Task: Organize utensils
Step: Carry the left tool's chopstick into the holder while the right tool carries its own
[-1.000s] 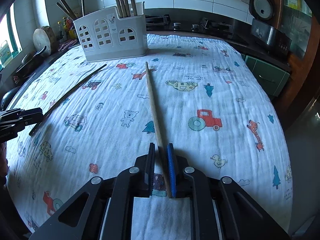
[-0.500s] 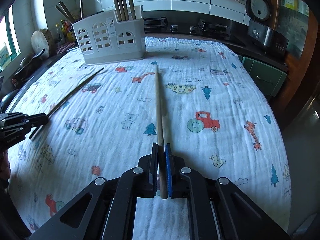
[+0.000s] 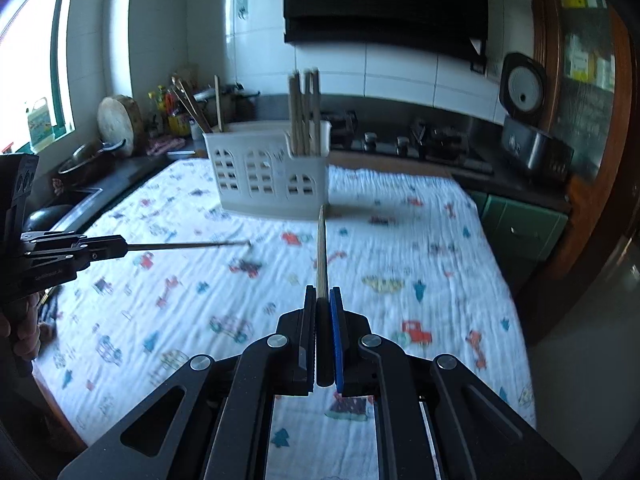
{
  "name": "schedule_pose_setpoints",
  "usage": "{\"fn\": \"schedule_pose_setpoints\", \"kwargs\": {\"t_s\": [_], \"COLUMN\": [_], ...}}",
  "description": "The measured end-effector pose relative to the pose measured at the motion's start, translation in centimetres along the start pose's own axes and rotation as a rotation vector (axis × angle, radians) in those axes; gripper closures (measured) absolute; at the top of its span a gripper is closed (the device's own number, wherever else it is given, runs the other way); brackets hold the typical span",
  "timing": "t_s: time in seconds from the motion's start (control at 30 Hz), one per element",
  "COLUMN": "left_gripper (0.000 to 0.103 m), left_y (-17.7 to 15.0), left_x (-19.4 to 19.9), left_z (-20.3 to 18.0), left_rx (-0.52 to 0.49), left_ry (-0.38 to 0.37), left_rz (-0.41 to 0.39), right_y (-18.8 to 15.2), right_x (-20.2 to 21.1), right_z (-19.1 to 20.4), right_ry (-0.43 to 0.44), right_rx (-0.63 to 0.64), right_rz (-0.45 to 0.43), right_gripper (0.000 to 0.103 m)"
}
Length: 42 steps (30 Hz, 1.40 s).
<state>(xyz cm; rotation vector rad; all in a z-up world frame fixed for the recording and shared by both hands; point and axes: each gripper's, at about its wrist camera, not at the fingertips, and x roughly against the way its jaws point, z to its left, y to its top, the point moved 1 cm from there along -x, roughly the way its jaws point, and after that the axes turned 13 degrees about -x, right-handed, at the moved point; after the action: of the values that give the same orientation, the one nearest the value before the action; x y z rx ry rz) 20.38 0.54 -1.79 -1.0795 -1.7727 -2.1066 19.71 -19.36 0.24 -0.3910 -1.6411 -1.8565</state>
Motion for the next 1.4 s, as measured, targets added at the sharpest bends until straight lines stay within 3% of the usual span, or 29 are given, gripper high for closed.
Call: {"fn": "schedule_pose_setpoints", "kwargs": {"t_s": [0.2, 0.43, 0.73, 0.97, 1.4], "left_gripper": [0.098, 0.098, 0.098, 0.098, 0.098], "left_y": [1.8, 0.7, 1.1, 1.1, 1.2], "left_x": [1.9, 1.5, 1.3, 1.2, 1.2], "left_z": [-0.1, 0.4, 0.8, 0.7, 0.4], "left_rx": [-0.033, -0.005, -0.002, -0.007, -0.017], "left_ry": [0.011, 0.001, -0.002, -0.001, 0.005], "left_rz": [-0.052, -0.039, -0.04, -0.039, -0.036], "right_y": [1.4, -3.0, -5.8, -9.3, -11.6], "right_x": [1.3, -0.6, -2.1, -4.4, -5.0], "right_z": [2.2, 3.1, 3.5, 2.2, 1.6], "right_ry": [0.039, 0.055, 0.039, 0.052, 0.065], "right_rx": [0.035, 0.017, 0.022, -0.079, -0.126], "right_rz": [-0.039, 0.043, 0.093, 0.156, 0.19], "right_gripper": [0.096, 0.096, 0.096, 0.096, 0.091]}}
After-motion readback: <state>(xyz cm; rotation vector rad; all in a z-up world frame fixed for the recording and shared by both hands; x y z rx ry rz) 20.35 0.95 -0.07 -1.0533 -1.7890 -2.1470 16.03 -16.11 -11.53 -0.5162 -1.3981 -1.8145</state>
